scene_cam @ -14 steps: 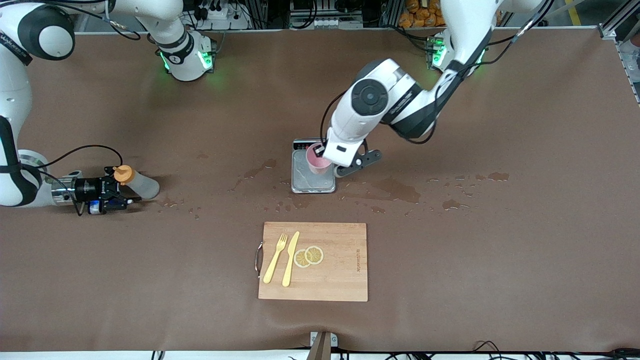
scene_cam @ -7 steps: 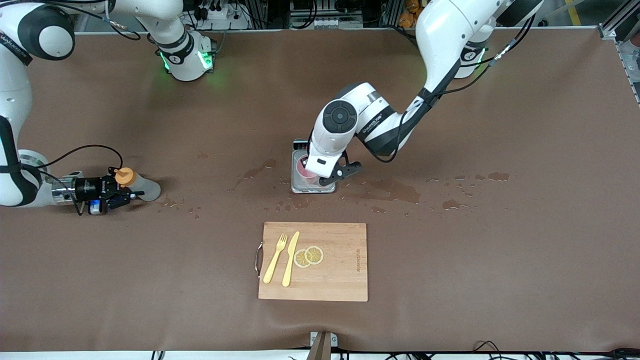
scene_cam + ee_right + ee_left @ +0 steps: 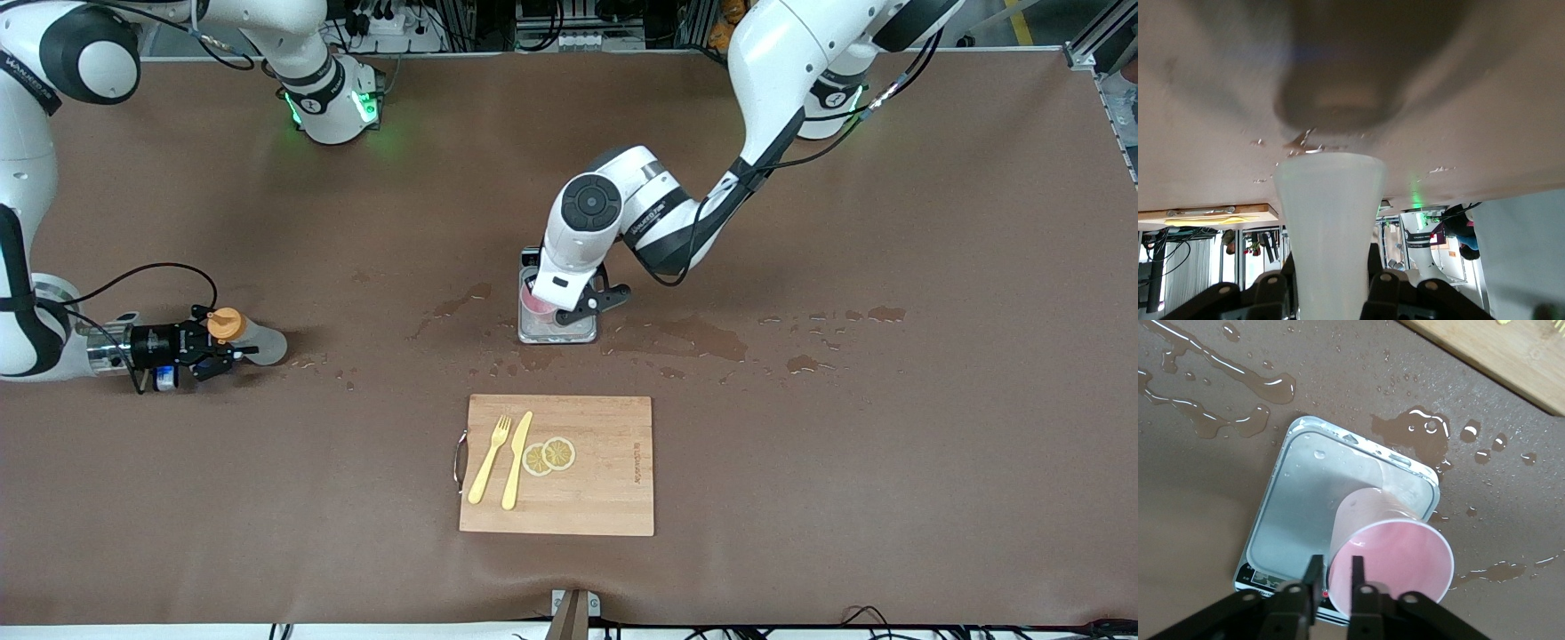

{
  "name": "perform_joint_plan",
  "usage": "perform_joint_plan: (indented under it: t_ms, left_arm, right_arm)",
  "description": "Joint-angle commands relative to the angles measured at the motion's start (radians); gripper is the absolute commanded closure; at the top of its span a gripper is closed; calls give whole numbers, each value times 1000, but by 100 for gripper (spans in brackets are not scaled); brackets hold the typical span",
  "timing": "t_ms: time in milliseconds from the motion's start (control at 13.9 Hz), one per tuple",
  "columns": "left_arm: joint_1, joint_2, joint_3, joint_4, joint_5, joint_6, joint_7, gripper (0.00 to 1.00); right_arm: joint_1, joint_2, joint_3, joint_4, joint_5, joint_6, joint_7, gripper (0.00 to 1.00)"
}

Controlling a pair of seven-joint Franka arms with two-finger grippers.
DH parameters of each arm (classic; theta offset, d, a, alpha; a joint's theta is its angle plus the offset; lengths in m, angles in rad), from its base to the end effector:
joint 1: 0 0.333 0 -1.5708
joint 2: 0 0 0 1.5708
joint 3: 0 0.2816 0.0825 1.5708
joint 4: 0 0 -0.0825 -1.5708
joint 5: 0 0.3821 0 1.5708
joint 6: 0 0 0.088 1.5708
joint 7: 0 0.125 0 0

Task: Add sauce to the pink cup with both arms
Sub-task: 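Carry the pink cup onto the scale with the left gripper, then release the cup and withdraw the left gripper while the right gripper lifts the bottle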

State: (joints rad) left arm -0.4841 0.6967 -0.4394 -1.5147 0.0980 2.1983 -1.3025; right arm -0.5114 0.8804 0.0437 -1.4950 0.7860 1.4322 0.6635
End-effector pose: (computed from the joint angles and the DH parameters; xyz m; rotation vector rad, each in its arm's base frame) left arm 0.4515 -0.5240 0.2435 2.9344 0.6277 -0.2271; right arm 0.5558 -0.1749 0.1173 -1.6220 1.4141 1.1827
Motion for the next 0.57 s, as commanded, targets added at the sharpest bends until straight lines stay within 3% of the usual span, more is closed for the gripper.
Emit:
perform_joint_plan:
  t_ms: [0,502]
  left_arm:
    - [-11,0,11,24,32,-2,-34,0]
    - [39,-98,11,22,35,-22,-27,0]
  right_arm:
    - [31,-70,-4,1,-20,-18,92,71]
    - [177,-234,-12,1,-125,8,316,71]
